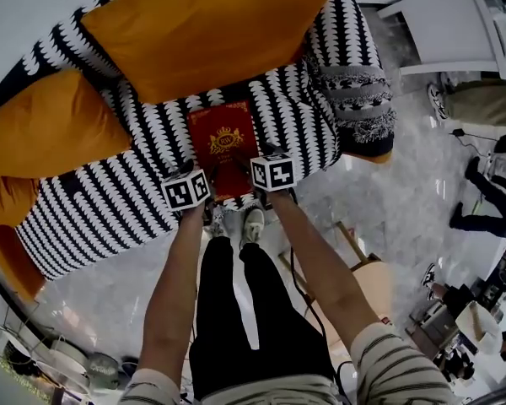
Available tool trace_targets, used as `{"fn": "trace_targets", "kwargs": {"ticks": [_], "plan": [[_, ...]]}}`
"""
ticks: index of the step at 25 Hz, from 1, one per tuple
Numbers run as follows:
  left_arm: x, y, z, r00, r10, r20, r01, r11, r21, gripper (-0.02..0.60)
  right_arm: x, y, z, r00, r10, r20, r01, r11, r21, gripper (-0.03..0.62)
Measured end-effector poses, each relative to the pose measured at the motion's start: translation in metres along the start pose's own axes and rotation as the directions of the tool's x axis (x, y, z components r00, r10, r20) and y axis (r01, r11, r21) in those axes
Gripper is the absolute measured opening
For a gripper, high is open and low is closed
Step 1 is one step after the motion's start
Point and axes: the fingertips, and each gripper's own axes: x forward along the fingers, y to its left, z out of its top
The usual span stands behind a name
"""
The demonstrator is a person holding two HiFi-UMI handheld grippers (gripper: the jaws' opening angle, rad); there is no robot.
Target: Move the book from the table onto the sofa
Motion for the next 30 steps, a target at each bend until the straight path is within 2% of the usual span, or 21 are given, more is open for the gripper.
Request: {"fn": "trace_targets", "kwargs": {"ticks": [4,9,14,18,23,25,27,30], "plan": [[-0.026,-0.007,0.012,0.999,0.014,0.04,-0.015,1.0,0.016,0.311,-0.02,0.01,0.012,0.999,0.0,0.044,0.0,1.0,0.004,0.351],[-0.054,-0.029,0.016,0.997,-0.013,0.073,0.01,0.999,0.041,0.311,-0.047,0.026,0.02,0.995,0.046,0.093,-0.047,0.999,0.003,0.351],[-0.093,-0.061,0.024,0.989,-0.057,0.136,0.055,0.998,0.017,0.307,-0.09,0.05,0.03,0.984,0.085,0.154,-0.084,0.996,-0.015,0.35],[-0.127,-0.085,0.021,0.982,-0.074,0.174,0.064,0.996,0.064,0.259,-0.127,0.069,0.029,0.975,0.107,0.194,-0.102,0.994,-0.034,0.35],[-0.171,-0.117,0.025,0.968,-0.086,0.236,0.065,0.993,0.098,0.246,-0.178,0.09,0.042,0.947,0.147,0.285,-0.155,0.988,0.005,0.336],[-0.193,-0.129,0.02,0.963,-0.091,0.255,0.07,0.993,0.091,0.214,-0.205,0.099,0.044,0.929,0.161,0.334,-0.182,0.983,0.03,0.298],[-0.214,-0.147,0.015,0.955,-0.11,0.274,0.087,0.992,0.096,0.197,-0.234,0.106,0.046,0.914,0.166,0.37,-0.19,0.981,0.029,0.294],[-0.246,-0.176,0.015,0.942,-0.147,0.303,0.107,0.983,0.147,0.189,-0.273,0.12,0.047,0.9,0.165,0.403,-0.181,0.984,0.002,0.285]]}}
